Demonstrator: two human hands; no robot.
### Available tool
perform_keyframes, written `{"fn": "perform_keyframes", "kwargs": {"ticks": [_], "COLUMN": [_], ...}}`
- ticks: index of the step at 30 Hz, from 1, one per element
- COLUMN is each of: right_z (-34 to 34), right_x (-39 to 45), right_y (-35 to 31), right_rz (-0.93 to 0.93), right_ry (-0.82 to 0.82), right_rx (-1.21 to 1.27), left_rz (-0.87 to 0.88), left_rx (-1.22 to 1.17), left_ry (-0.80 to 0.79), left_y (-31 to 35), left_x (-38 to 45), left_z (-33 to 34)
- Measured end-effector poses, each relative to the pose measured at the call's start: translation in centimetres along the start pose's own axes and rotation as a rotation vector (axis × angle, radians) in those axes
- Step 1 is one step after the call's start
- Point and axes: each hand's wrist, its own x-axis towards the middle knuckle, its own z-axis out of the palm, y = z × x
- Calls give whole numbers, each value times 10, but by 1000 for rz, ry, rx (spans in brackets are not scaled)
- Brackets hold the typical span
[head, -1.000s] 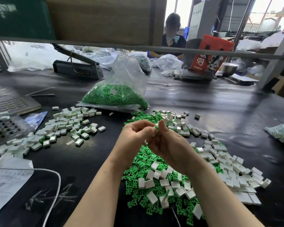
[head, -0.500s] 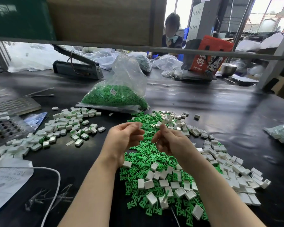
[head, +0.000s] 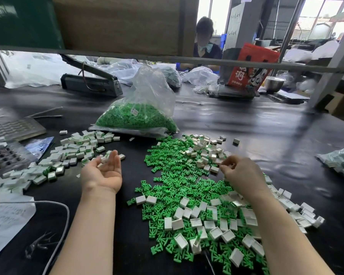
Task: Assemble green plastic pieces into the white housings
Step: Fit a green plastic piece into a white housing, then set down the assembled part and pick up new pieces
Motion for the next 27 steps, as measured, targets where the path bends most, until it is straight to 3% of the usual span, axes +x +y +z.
{"fn": "perform_keyframes", "kwargs": {"ticks": [4, 9, 16, 19, 21, 23, 25, 27], "right_z": [6, 17, 23, 23, 22, 21, 20, 21], "right_x": [-2, -2, -1, -2, -2, -4, -9, -15], "right_y": [0, 1, 3, 1, -5, -15, -31, -43], "right_rz": [-36, -126, -112, -116, -143, -193, -251, -313], "right_ry": [21, 98, 58, 50, 41, 21, 24, 35], "right_rx": [-214, -458, -466, -483, -355, -65, 182, 278], "left_rz": [43, -32, -124, -79, -48, -71, -126, -159], "left_rx": [-79, 23, 390, 634, 794, 921, 981, 986], "left_ry": [-62, -149, -334, -390, -438, -507, -571, -622], "left_y": [1, -5, -28, -41, -50, -59, -68, -76], "left_x": [-1, -4, -23, -30, -34, -39, -44, -49], "left_z": [0, 1, 13, 16, 17, 19, 19, 19]}}
